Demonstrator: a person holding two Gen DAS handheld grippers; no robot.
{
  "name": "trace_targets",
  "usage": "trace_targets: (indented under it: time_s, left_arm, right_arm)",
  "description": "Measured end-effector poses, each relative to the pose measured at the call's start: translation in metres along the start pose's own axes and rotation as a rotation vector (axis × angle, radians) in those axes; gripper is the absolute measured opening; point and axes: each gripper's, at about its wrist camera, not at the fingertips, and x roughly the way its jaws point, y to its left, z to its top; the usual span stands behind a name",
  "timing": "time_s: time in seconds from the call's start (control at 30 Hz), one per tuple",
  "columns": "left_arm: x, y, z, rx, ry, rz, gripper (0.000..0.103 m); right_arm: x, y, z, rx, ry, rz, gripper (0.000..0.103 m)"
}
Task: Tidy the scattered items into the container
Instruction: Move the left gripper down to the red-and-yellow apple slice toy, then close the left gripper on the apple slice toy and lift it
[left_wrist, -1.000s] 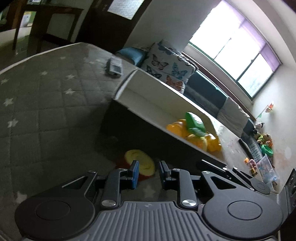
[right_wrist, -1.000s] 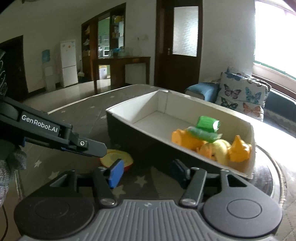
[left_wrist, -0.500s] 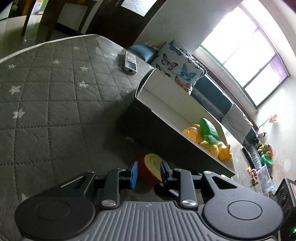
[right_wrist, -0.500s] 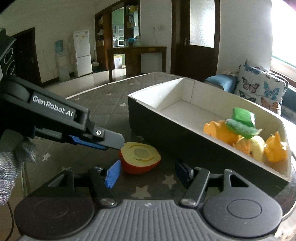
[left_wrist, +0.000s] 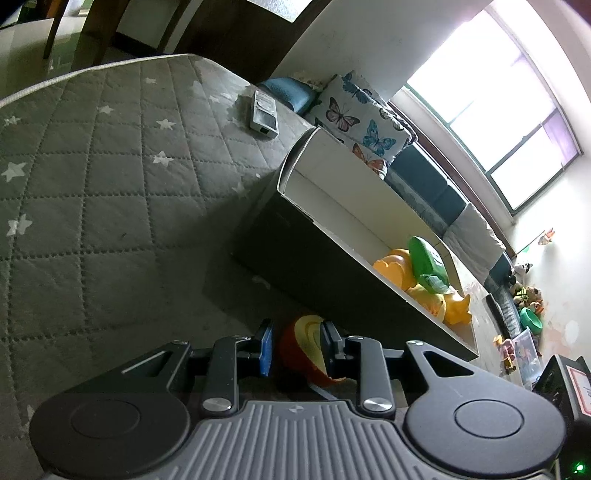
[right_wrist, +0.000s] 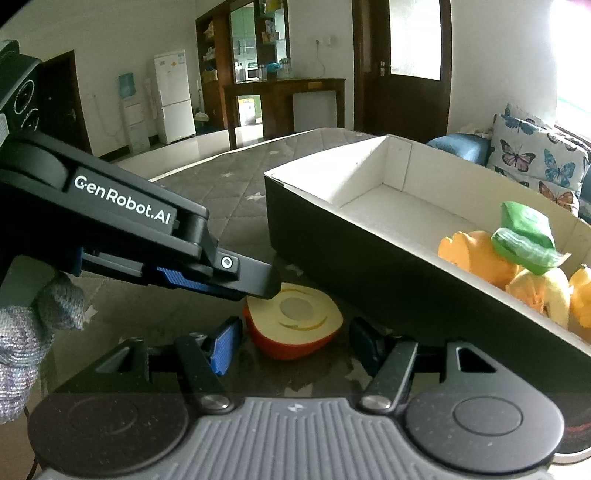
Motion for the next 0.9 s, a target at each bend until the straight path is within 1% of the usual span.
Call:
trace_targets:
  time_s: [0.07,0.13,0.27,0.53,0.7,0.9]
  left_arm:
    - [0.003,0.001,0.002,0.001,0.004,-0.001,0.029]
    - [0.005,0.001,0.003,0.001,0.007,0.001,0.029]
    - [0.009,-0.001,0.001,0.003,0.015,0.002,0.027]
    - [0.004,-0.003,-0.004,0.004,0.017,-0.014,0.027]
    - [-0.010,-0.014,-0.004,0.027,-0.006,-0.037,0.027]
    - [-0.026,-0.040,0.004,0.080,-0.058,-0.084,0.027]
  right_arm:
    - [0.003,0.000,0.000,0.000,0.004,0.004,0.060]
    - [0.004,0.000,0.000,0.000,0.003,0.006,0.058]
    - [0.004,0.001,-0.001,0.002,0.004,0.010,0.057]
    - [-0.005,0.005,-0.004,-0.010,-0.010,-0.002,0.057]
    - [-0.022,0.009,-0.001,-0.031,-0.046,-0.020,0.057]
    - [-0.051,0.006,0.011,-0.053,-0.126,-0.064,0.057]
